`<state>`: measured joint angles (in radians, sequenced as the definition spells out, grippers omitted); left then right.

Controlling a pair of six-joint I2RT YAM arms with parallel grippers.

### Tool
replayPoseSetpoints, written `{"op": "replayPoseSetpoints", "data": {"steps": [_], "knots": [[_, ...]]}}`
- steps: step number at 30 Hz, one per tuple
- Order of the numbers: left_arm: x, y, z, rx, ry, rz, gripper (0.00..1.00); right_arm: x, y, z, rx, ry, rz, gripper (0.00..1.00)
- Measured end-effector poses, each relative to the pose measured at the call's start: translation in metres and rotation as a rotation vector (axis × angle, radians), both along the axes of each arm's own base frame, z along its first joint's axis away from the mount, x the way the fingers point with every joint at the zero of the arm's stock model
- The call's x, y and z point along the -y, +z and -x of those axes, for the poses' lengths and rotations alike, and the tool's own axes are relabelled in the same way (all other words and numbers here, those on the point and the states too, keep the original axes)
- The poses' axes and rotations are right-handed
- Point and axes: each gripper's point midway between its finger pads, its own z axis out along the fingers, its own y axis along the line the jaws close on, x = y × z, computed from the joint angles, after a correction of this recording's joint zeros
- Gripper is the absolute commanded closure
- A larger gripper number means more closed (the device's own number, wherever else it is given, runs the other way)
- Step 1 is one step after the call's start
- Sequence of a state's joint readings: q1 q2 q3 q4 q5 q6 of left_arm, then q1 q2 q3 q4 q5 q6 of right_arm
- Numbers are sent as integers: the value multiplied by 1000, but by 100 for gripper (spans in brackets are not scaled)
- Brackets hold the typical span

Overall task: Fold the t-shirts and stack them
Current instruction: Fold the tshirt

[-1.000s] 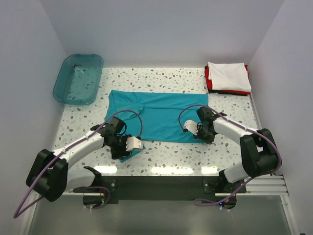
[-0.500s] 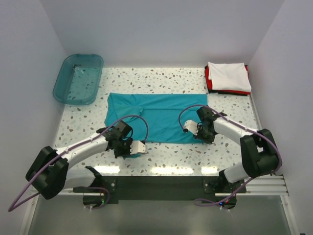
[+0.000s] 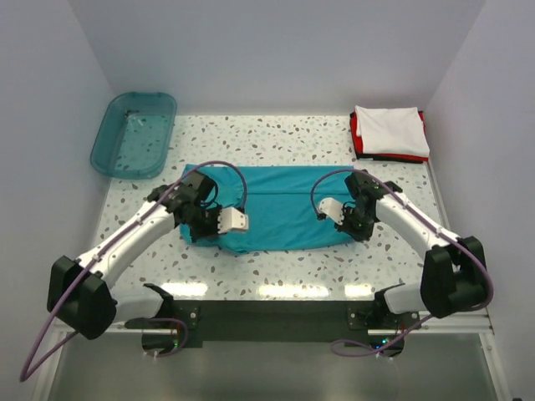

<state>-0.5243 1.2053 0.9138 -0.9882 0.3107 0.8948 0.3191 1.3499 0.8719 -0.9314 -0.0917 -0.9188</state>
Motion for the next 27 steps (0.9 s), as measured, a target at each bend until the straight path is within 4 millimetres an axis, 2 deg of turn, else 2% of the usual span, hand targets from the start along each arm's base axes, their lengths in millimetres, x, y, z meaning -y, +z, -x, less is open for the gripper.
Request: {"op": "replayPoseSetpoints", "data": {"steps": [8,13,18,27], "knots": [[-7,8,-70,9,31,-28,100,6,11,-42,-76,-52,-33,100],[-11,2,-102,1,26,-41,100,8,10,-64,-113,-52,-39,100],[-18,-4,-131,2,20,-52,100,10,2,-75,-161,-45,-40,100],[-9,-6,-177,33,-13,-50,100,10,0,-92,-171,-40,-38,100]]}}
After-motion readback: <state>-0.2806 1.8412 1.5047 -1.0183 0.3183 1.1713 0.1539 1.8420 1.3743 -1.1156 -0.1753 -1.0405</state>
